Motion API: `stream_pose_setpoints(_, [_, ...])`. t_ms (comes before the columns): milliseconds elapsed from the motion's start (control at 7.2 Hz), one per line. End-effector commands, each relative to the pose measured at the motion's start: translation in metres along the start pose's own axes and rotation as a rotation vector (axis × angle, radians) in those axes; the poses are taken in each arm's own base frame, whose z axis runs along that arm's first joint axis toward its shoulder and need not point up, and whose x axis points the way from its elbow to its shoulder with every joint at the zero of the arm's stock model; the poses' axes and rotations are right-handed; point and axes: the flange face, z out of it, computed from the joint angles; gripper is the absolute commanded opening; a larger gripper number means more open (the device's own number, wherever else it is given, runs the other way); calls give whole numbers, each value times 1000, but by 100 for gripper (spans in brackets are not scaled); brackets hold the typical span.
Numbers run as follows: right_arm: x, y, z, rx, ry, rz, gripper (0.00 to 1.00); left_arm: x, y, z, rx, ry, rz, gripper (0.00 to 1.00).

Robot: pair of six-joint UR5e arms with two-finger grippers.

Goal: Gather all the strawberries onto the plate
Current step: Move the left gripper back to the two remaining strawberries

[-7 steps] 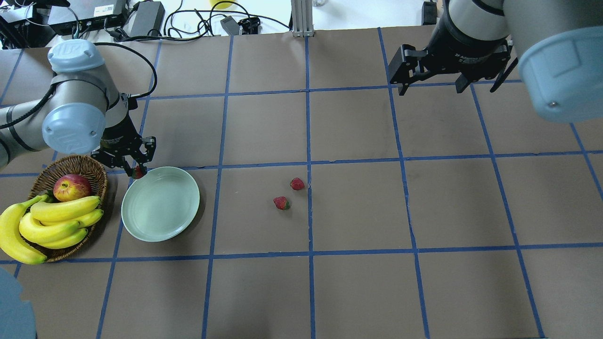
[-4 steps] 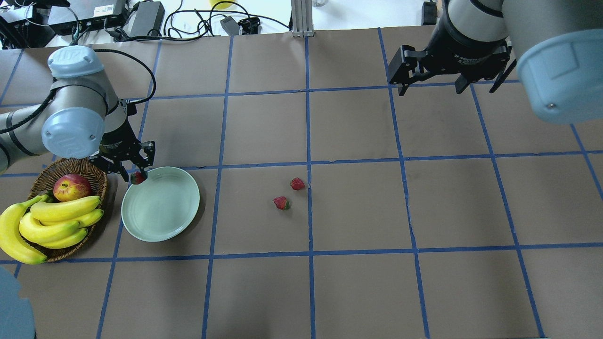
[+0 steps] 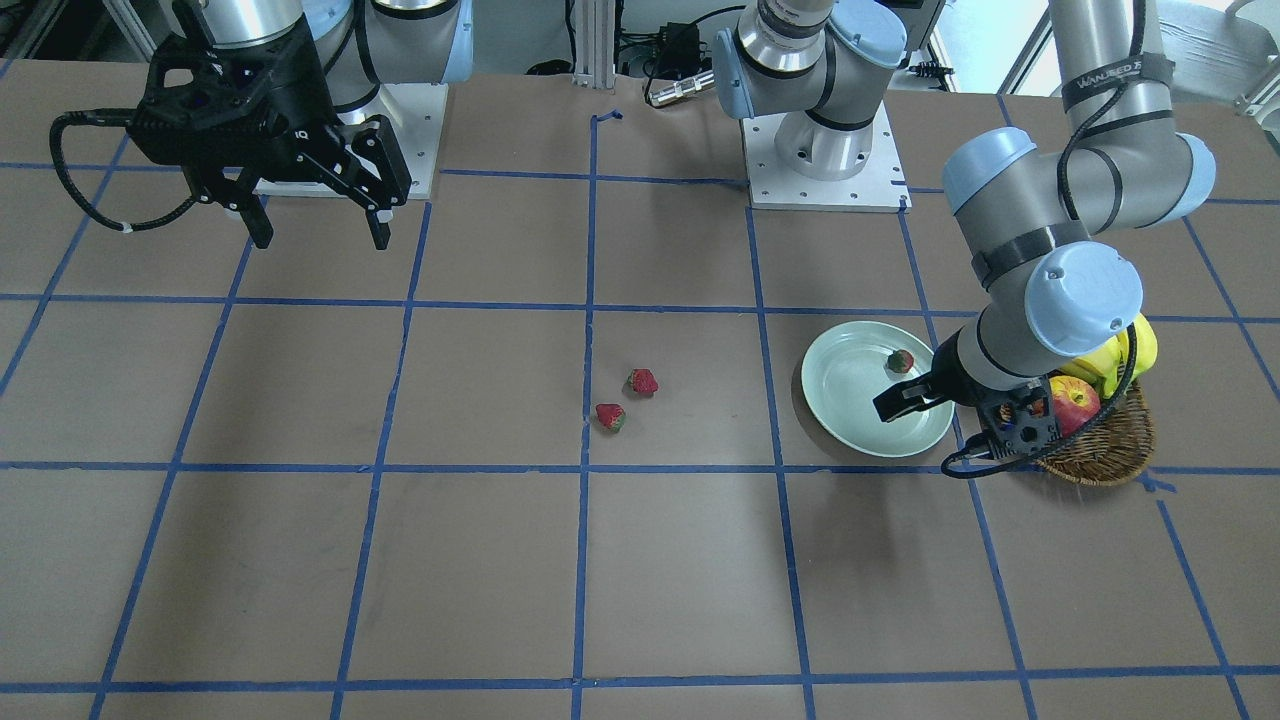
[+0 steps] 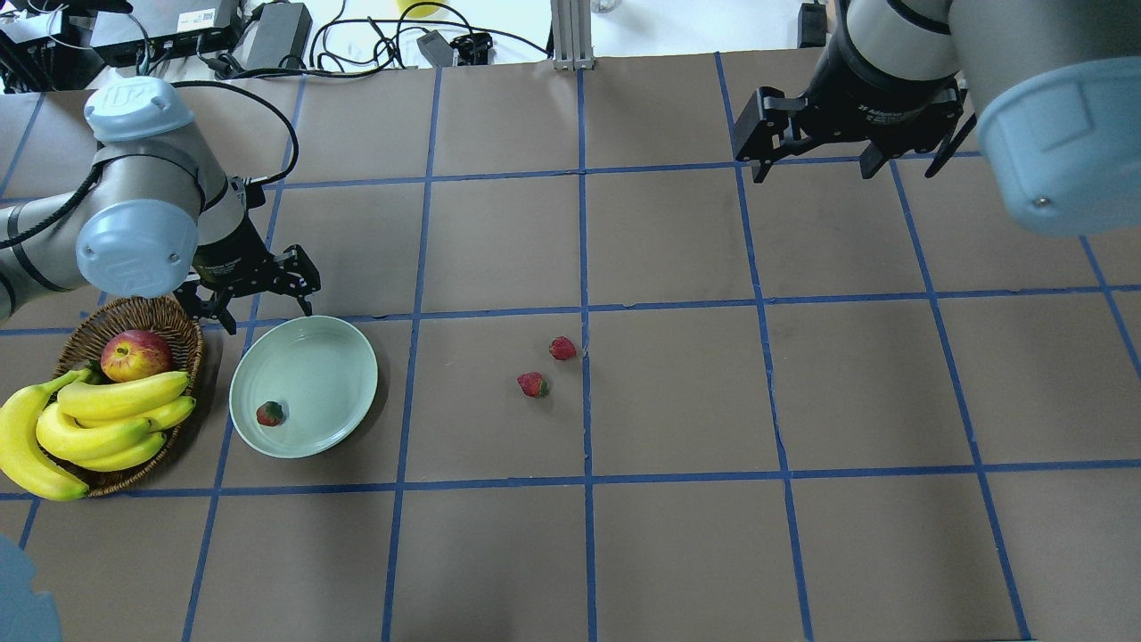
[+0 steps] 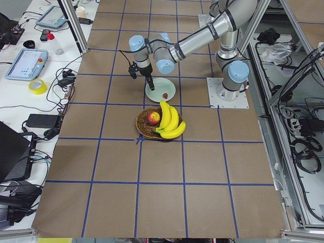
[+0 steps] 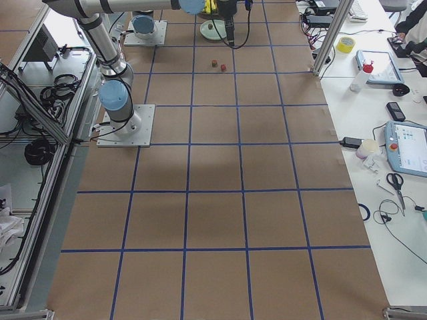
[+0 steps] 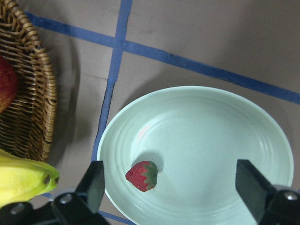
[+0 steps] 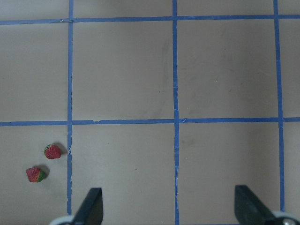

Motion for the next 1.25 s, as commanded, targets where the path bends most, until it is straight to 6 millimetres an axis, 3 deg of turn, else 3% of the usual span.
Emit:
stream_pose_setpoints(0, [-1,1,1,-3,-4,-3,100,59,24,-19,26,96,-81,100])
stream_pose_setpoints(278, [-2,1,2,-5,-6,-3,100,135,68,-17,32,74,-73,100])
stream_pose_setpoints(556, [-1,1,2,-6,-5,-1,100,181,87,-5,41,134,-108,100])
stream_pose_setpoints(833, [-1,1,2,-7,-6,-3,100,198,103,17,-15,249,-86,100])
stream_pose_setpoints(1111, [-2,1,2,-5,-6,-3,100,193,118,47,-21,270,-99,100])
